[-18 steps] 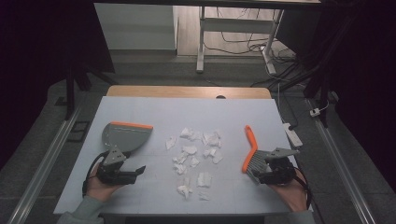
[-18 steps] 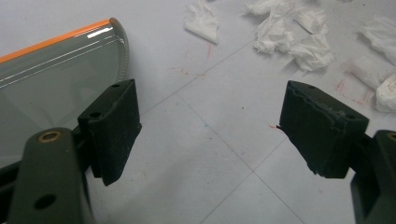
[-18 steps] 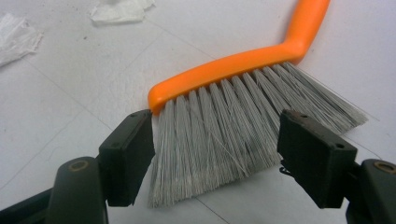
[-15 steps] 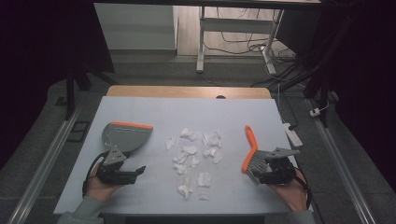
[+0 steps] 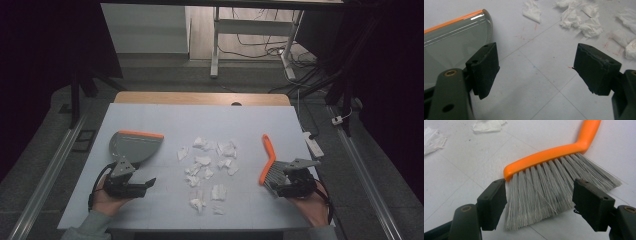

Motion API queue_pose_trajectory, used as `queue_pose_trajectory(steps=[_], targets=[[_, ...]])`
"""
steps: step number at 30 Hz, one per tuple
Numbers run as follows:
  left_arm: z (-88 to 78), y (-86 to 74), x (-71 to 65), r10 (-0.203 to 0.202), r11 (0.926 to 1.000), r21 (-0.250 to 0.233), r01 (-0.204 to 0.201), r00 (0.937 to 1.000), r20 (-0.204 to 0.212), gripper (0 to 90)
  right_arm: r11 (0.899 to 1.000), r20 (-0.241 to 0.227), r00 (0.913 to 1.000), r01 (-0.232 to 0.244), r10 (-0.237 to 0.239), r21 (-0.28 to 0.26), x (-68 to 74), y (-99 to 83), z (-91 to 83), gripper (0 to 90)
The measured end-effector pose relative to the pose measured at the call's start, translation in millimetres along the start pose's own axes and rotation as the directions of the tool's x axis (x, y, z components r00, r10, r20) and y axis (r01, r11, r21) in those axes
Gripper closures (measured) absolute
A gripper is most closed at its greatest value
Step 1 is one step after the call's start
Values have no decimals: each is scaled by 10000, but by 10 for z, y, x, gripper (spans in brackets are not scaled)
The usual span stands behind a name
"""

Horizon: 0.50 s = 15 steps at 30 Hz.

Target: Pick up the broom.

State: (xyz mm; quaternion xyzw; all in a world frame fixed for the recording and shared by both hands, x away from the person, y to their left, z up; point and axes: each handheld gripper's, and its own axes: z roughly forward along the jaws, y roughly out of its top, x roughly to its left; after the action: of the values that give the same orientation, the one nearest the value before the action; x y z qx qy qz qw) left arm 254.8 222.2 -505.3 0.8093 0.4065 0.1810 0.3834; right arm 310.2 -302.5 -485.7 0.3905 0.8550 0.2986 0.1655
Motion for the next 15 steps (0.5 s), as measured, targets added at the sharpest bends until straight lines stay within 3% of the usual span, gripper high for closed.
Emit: queue_pose_trajectory(steps=[9, 15], targets=[[4, -4, -12, 33, 10000, 29, -33, 10000, -26, 211, 10000, -27, 10000, 67, -67, -15, 56, 27, 2, 274], [-8, -11, -24, 63, 10000, -55, -63, 10000, -16, 211, 9998, 347, 9993, -108, 114, -171, 84, 162, -29, 280]])
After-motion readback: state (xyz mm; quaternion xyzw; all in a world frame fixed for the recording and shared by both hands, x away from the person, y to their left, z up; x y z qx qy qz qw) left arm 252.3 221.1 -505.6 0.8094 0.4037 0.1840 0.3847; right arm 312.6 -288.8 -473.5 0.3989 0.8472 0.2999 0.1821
